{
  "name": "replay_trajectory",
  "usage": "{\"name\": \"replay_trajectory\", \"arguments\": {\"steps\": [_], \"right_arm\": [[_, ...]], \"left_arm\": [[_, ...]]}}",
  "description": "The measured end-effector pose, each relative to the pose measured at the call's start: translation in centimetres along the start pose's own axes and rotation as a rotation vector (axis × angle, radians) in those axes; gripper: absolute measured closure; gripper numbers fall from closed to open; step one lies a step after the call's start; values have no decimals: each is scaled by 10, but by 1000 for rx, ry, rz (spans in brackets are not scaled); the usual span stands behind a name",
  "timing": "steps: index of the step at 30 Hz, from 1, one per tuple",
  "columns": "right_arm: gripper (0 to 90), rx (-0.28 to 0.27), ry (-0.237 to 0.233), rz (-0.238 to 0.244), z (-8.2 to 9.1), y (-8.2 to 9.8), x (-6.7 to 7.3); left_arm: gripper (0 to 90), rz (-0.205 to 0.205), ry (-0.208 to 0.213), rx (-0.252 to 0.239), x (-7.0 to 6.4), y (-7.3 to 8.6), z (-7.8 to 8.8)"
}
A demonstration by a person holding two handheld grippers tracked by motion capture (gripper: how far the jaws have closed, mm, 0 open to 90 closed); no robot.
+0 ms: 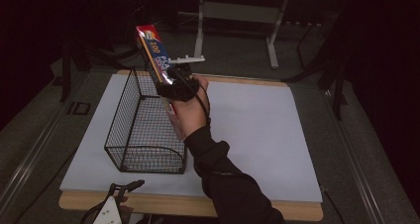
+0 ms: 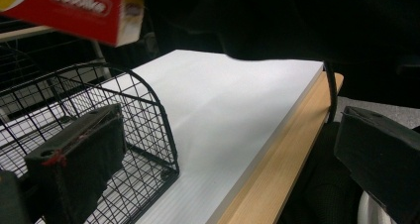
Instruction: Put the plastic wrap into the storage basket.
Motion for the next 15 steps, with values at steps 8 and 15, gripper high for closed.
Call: {"name": "replay_trajectory", "arguments": {"steps": [8,15], "right_arm": [[399,2,45,15,-32,13,16],[398,66,30,-3,-58,32,19]], "left_arm": [[1,0,11,-2,-1,0,1],[1,1,17,-1,-1,0,1]]}}
Point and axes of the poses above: each handheld gripper's, and its own axes: z roughly backward along the jaws, y roughly out of its underside, x roughly to its left, the point moved 5 cm from there along -z, roughly forward along the jaws, and after that the axes turned 11 degrees about z, right-handed, at the moved point
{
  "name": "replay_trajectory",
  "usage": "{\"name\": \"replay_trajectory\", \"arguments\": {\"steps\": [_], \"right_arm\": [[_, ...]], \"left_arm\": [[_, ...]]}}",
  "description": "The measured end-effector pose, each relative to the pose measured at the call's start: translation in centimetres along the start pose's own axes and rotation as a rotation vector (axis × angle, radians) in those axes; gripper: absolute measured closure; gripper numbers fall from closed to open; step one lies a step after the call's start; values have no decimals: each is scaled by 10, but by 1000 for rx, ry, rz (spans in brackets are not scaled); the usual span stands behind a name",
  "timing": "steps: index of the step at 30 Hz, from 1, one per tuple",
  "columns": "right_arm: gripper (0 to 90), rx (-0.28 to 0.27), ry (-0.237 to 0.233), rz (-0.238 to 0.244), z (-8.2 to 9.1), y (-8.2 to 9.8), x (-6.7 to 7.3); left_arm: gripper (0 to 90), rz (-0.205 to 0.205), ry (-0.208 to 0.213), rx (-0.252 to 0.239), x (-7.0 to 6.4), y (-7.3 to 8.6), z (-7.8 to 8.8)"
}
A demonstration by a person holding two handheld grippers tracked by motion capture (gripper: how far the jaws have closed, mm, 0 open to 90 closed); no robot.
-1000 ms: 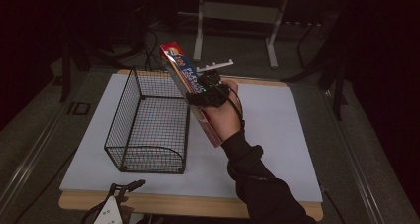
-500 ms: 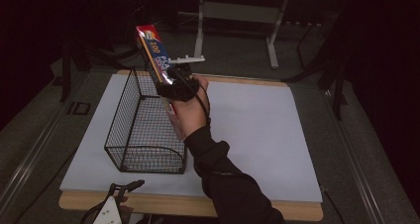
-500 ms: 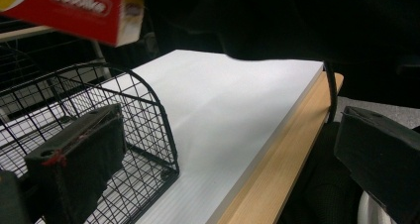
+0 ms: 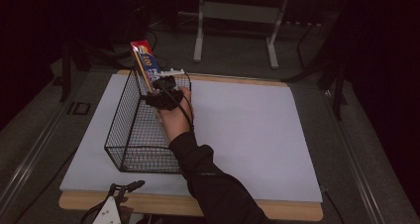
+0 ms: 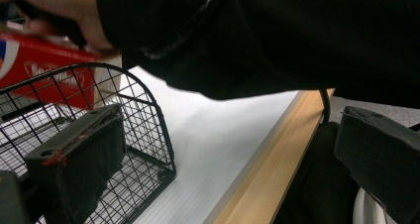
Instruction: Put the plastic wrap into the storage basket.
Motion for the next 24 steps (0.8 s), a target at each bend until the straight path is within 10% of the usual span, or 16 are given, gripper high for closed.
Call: {"name": "replay_trajectory", "arguments": {"steps": [24], "right_arm": [[386,186,-60,61,-36,32,7]], "left_arm": [[1,-9,23,13,-2,1,-1]]}}
Point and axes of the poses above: each handheld gripper's, and its own axes: z roughly backward along the jaws, y roughly out of its underside, x roughly to its left, the point moved 5 cm from there along -z, roughly forward along the jaws, and after that the axes turned 11 degrees about z, right-handed, at the moved point
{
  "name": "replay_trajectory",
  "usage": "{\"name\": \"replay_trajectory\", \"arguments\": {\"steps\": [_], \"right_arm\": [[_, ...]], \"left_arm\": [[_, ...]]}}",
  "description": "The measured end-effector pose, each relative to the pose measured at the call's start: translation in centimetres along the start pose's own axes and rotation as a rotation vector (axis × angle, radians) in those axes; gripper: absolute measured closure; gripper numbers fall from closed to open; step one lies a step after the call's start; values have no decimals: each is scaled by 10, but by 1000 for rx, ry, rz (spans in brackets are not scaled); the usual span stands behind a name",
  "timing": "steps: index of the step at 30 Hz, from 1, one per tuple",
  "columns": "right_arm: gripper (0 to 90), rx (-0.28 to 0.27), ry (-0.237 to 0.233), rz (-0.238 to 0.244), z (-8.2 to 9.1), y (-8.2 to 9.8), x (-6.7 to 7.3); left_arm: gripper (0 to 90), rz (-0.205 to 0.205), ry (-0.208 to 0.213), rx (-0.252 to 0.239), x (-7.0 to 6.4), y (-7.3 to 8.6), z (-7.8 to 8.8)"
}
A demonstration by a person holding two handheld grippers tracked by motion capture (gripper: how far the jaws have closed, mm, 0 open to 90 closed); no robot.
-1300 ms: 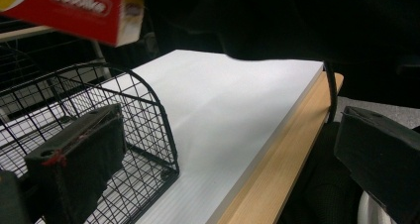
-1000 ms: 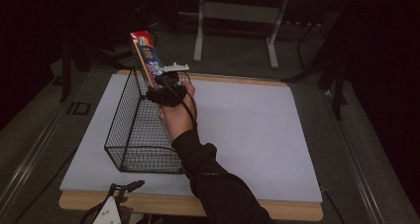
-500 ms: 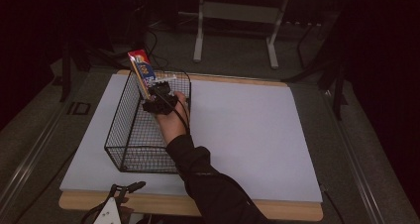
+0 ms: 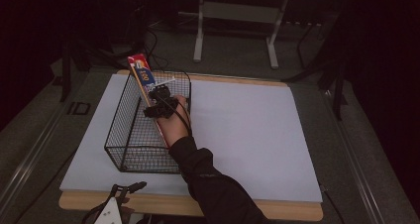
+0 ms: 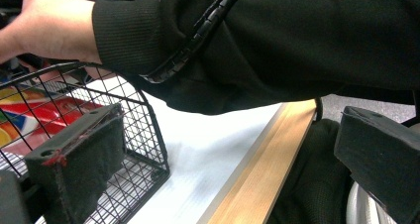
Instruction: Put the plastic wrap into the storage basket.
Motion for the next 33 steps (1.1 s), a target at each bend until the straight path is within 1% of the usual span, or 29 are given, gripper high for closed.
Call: {"name": "replay_trajectory", "arguments": {"steps": [2,5,6,9,11,12,14,15,16,17,18,20,22,24,26,28,33], "right_arm": [[385,16,-6,8,-3,2,-1],[379,59,-15,14,-10,6,-1],[379,49,-19,12,-10,5,-2],[375,55,-20,22,-9,4,-2],[346,42,-27,23,-8,4,-2],[315,38,-41,20,-6,3,-3],[291,29,-57,28,-2,1,-3],[265,20,-74,28,1,0,-3],[253,9,-81,30,4,-1,-4],[223,0,-83,42,7,-2,-5],[192,-12,-95,44,10,-2,-6],[182,-19,-107,51,15,-2,-9],[155,-26,-114,77,20,0,-13],[158,-50,-140,76,27,2,-17],[157,-69,-152,91,33,4,-20],[157,-86,-159,120,40,6,-24],[157,-120,-176,175,58,12,-31]], "left_arm": [[1,1,0,3,0,0,0],[1,0,5,5,-1,0,-1],[1,-1,5,4,-1,0,0],[1,3,6,6,0,0,0],[1,4,7,6,0,0,0],[1,4,6,6,-1,0,0],[1,4,6,6,-1,0,0],[1,4,6,7,-1,0,0],[1,3,6,8,-1,1,0],[1,4,5,9,-1,1,-1],[1,5,4,8,0,1,-1],[1,6,3,8,0,1,-1],[1,7,1,11,0,1,-1],[1,5,0,14,0,1,-2],[1,7,-1,16,0,2,-2],[1,8,-2,17,0,2,-2],[1,9,-4,17,1,2,-3]]}}
Point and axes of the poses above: each handheld gripper's, and its own axes: z roughly backward along the jaws, y roughly out of its underside, x roughly to its left, the point moved 5 cm from there along -z, roughly forward along the jaws, and after that the axes turned 11 degrees about z, right-handed, at the moved point
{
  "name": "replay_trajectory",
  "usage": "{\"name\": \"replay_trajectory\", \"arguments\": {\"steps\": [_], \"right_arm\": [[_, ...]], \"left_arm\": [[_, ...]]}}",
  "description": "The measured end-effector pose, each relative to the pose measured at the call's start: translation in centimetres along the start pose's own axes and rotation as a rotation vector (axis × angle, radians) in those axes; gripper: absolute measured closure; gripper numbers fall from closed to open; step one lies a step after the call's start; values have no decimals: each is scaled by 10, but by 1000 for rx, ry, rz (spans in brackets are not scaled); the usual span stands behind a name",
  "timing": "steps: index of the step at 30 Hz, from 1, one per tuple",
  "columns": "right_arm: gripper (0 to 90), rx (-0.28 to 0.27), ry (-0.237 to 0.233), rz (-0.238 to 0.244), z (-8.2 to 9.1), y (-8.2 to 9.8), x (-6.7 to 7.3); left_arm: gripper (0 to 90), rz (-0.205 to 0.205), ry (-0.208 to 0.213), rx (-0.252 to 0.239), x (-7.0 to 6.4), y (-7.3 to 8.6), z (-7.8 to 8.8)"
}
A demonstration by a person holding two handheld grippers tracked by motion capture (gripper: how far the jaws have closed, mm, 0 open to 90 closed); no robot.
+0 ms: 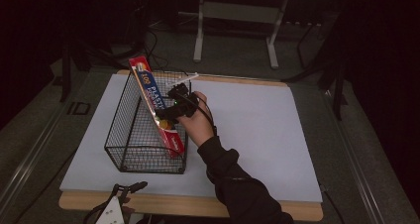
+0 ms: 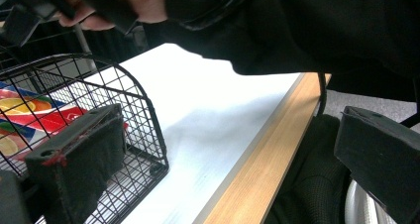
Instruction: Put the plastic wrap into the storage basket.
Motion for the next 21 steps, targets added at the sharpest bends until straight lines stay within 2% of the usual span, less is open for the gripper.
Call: {"name": "replay_trajectory", "arguments": {"steps": [6,12,14,19,21], "right_arm": [[156,-22,8,48,27,10,-5],[163,-20,-7,30,50,26,-9],[162,-16,14,57,57,33,-10],[161,-29,8,57,70,47,-14],[153,-54,25,70,80,56,-17]], "left_arm": [[1,0,-2,1,0,0,0],[1,-1,-6,1,0,0,0],[1,0,-6,3,0,0,-1],[1,-1,-6,7,0,1,-1],[1,4,-6,6,0,1,-1]]}}
Point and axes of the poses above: each handheld gripper's, and its own axes: z roughly backward along the jaws, y roughly out of its underside, x roughly to its left, the point moved 5 cm from there along -z, roughly forward along the jaws, and after that the axes turned 11 degrees about z, right-handed, at the moved point
